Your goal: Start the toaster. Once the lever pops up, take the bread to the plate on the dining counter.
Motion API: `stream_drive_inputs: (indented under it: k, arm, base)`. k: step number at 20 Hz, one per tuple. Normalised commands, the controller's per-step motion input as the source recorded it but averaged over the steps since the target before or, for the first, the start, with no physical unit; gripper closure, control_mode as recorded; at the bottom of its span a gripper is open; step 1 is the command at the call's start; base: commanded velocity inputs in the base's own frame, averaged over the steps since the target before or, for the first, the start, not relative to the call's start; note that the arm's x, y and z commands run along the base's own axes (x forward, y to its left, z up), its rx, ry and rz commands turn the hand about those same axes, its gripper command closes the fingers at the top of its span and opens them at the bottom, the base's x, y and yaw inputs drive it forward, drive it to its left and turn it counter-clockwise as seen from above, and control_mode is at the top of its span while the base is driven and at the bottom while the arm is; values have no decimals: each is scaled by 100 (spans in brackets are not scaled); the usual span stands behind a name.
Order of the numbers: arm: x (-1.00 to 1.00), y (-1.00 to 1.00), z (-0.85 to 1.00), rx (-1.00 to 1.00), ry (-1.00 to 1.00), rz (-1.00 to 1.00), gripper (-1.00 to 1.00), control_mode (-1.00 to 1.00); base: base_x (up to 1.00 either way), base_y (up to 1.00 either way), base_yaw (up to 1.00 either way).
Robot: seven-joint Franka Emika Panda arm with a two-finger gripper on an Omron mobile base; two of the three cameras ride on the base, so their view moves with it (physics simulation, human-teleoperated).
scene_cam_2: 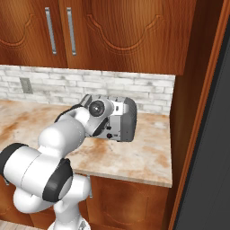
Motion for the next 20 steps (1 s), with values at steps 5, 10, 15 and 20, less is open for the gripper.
stream_drive_inputs:
  k: [5, 10, 15, 20]
  arm:
    - [0, 0, 0, 0, 0, 0, -100, -100]
    - [0, 0, 0, 0, 0, 0, -100, -100]
    - [0, 0, 0, 0, 0, 0, -100, -100]
    - [0, 0, 0, 0, 0, 0, -100, -100]
  base:
    - [0, 0, 0]
    - [0, 0, 0]
    - [0, 0, 0]
    - [0, 0, 0]
